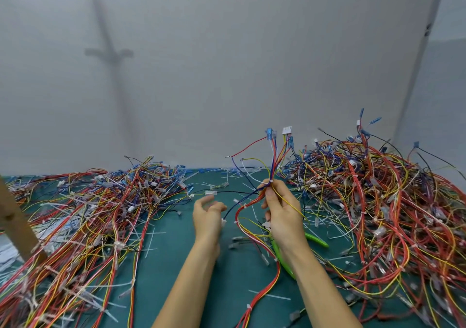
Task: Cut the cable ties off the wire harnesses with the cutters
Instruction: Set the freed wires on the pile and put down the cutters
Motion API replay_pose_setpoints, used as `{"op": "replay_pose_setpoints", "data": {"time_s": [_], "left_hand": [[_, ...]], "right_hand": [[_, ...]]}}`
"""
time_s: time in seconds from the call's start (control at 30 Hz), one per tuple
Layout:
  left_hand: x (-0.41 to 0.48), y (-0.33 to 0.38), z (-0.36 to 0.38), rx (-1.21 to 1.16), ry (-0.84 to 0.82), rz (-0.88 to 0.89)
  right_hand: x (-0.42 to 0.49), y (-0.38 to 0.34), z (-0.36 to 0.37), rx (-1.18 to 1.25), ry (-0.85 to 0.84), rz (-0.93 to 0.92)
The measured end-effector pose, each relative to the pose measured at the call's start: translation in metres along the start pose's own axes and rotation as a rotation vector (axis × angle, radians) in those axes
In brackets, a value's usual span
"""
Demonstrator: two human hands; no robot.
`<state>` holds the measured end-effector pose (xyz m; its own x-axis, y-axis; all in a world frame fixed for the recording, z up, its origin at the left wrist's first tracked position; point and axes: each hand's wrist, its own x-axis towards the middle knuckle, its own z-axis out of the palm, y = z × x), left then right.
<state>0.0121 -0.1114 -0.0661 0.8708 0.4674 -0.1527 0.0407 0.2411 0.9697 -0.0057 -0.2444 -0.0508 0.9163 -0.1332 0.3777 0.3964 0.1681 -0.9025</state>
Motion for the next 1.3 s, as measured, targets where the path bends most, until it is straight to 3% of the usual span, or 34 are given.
{"op": "replay_pose_setpoints", "data": {"time_s": [0.1, 0.23, 0.43, 0.53, 0.67, 0.73, 0.83, 0.97, 1.13, 1.3], "left_hand": [[-0.011, 0.009, 0.003, 0.069, -0.084, 0.356], [-0.027, 0.014, 0.010, 0.049, -0.467, 0.516], [-0.025, 0.011, 0.013, 0.001, -0.477, 0.456], [-0.015, 0.010, 0.006, -0.037, -0.468, 0.347], [-0.003, 0.012, -0.004, -0.269, -0.352, 0.185], [0.003, 0.014, -0.008, -0.387, -0.296, 0.148], [0.007, 0.015, -0.013, -0.473, -0.258, 0.138], [0.008, 0.017, -0.016, -0.475, -0.257, 0.166], [0.005, 0.018, -0.011, -0.497, -0.288, 0.178], [0.006, 0.019, -0.012, -0.579, -0.274, 0.198]], "right_hand": [[0.000, 0.002, 0.000, 0.014, 0.005, 0.029], [0.000, 0.004, 0.002, -0.017, -0.026, 0.004], [-0.002, 0.007, 0.005, -0.186, -0.021, -0.029], [-0.007, 0.005, 0.013, -0.121, -0.132, 0.073], [-0.007, 0.000, 0.012, -0.023, -0.271, 0.160], [-0.006, -0.005, 0.008, -0.017, -0.238, 0.116], [-0.004, -0.009, 0.003, 0.031, -0.030, 0.028], [0.004, 0.004, -0.010, -0.270, 0.178, -0.008], [0.005, 0.019, -0.010, -0.300, -0.004, 0.230], [0.003, 0.021, -0.012, -0.218, 0.023, 0.292]]}}
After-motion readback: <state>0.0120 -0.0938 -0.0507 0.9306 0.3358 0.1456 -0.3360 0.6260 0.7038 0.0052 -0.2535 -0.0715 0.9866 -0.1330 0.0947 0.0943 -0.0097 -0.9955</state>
